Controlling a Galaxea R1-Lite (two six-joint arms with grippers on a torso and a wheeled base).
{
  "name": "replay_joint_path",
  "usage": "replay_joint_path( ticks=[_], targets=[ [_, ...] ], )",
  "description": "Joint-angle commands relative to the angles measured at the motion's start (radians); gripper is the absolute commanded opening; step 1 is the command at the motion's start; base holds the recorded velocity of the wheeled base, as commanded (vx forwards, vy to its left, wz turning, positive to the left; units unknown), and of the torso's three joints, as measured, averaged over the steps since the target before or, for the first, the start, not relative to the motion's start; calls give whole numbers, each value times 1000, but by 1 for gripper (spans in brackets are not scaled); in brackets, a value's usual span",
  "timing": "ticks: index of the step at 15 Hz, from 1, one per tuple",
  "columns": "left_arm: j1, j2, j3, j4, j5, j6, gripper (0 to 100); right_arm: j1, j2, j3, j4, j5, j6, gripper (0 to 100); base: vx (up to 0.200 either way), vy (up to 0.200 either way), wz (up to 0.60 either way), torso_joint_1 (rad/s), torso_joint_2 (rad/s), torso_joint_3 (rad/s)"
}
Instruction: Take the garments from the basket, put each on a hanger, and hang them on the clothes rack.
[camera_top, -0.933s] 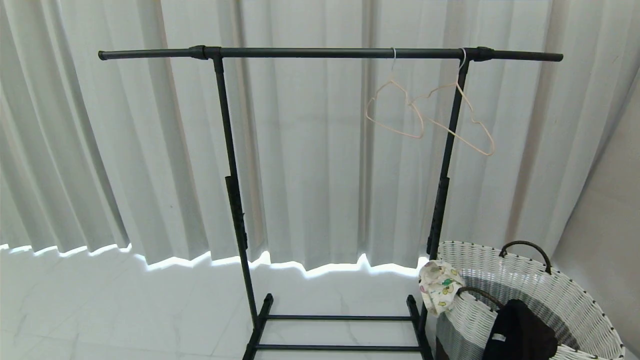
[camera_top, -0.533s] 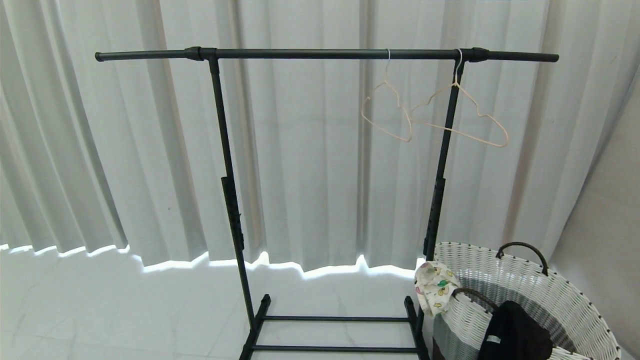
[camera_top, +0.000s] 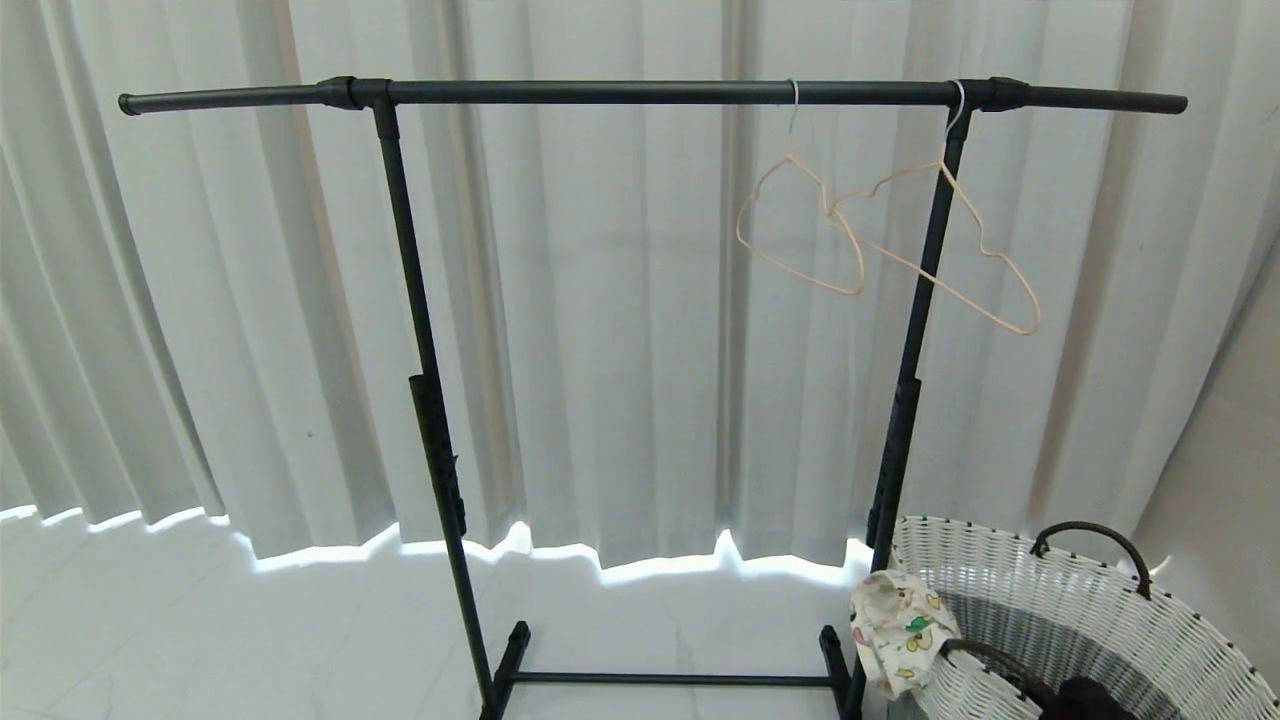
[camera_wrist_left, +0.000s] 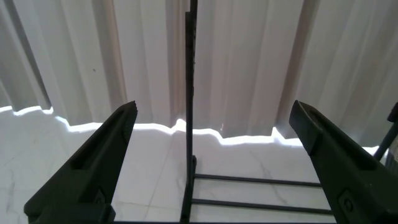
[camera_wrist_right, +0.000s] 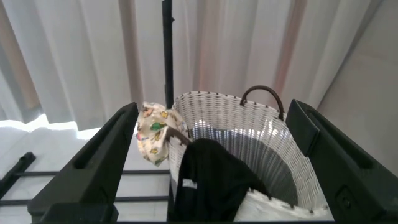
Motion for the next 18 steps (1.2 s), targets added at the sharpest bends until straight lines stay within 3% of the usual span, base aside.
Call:
replay_joint_path(
  ticks=[1, 5, 6, 8, 9, 10, 13, 14, 18],
  targets=[
    [0, 0, 0, 0, 1, -5, 100, 0, 2, 0, -2, 3, -15, 100, 0, 0, 0, 0, 0, 0],
    [0, 0, 0, 0, 1, -7, 100, 10, 34, -3, -10, 37, -65, 100, 0, 0, 0, 0, 0, 0],
    [0, 0, 0, 0, 1, -7, 100, 60, 141, -140, 1, 179, -36, 100, 0, 0, 0, 0, 0, 0],
    [0, 0, 0, 0, 1, -7, 100, 115, 431, -311, -7, 193, -39, 100, 0, 0, 0, 0, 0, 0],
    [0, 0, 0, 0, 1, -7, 100, 107, 565, -350, 18, 192, -93, 100, 0, 0, 0, 0, 0, 0],
    [0, 0, 0, 0, 1, -7, 100, 60, 713, -362, 67, 185, -211, 100, 0, 0, 0, 0, 0, 0],
    [0, 0, 0, 0, 1, -7, 100, -129, 1078, -376, 90, 87, -647, 100, 0, 0, 0, 0, 0, 0],
    [0, 0, 0, 0, 1, -7, 100, -137, 1164, -374, 78, 55, -716, 100, 0, 0, 0, 0, 0, 0],
    [0, 0, 0, 0, 1, -7, 100, -132, 1520, -365, -104, 9, -792, 100, 0, 0, 0, 0, 0, 0]
  ],
)
